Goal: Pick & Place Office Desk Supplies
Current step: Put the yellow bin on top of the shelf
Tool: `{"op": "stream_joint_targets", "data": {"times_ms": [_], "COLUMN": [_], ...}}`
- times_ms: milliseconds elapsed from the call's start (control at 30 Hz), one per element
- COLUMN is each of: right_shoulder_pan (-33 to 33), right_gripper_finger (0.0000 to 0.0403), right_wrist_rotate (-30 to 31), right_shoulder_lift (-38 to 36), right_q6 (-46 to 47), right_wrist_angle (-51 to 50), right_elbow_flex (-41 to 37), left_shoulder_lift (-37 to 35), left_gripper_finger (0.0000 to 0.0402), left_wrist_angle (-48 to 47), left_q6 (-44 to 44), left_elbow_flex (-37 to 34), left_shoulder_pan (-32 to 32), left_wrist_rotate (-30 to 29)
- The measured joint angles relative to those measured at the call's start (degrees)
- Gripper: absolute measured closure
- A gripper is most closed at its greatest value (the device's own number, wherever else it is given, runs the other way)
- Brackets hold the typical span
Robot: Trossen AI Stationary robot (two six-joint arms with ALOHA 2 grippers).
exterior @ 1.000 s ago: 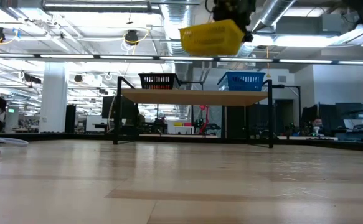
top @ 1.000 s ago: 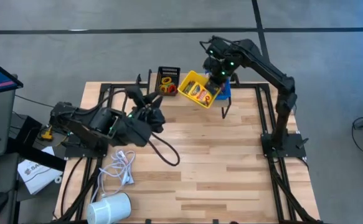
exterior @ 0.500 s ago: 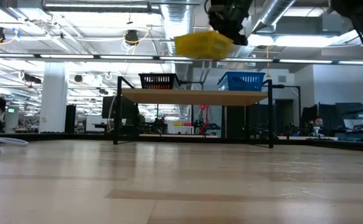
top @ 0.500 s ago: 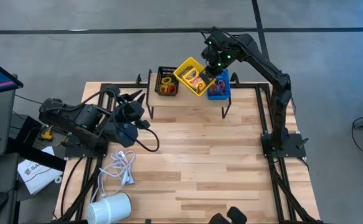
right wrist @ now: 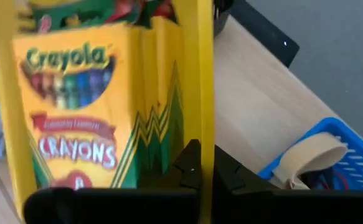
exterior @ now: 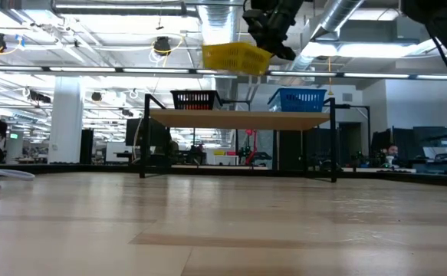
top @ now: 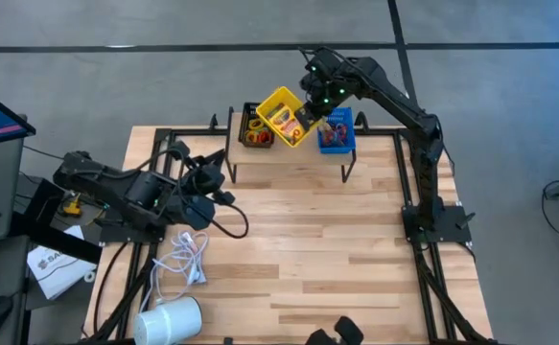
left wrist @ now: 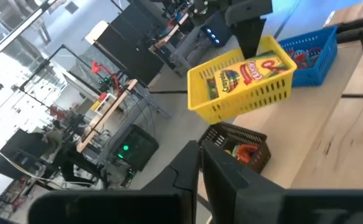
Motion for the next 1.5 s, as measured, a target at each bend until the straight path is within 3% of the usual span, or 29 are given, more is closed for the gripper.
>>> {"op": "stream_joint_targets", "data": {"times_ms": [500, 767, 1067, 1500], "right_shoulder_pan": [0.09, 0.69, 1.08, 3.38], "right_gripper_finger": [0.0403, 0.0403, 0.0403, 0.0403], "right_wrist_rotate": [6.28, 6.51, 10.74, 12.02], "right_shoulder_lift": [0.63, 0.63, 0.61, 1.53], "right_q6": [11.16, 19.29, 27.0, 34.89], "right_wrist_angle": [3.32, 3.37, -1.21, -3.11], "right_elbow_flex": [0.09, 0.09, -0.07, -1.31], "left_shoulder_lift": [0.02, 0.02, 0.04, 0.04], "left_gripper_finger": [0.0399, 0.0399, 0.0399, 0.0399], "left_wrist_angle": [3.69, 4.5, 4.08, 2.91], "left_q6": [-0.39, -0.53, -0.53, -0.33], "left_elbow_flex": [-2.33, -2.33, -2.33, -2.33], "left_shoulder_pan": [0.0, 0.0, 0.0, 0.0], "left_wrist_rotate": [-0.04, -0.04, -0.07, -3.08]}}
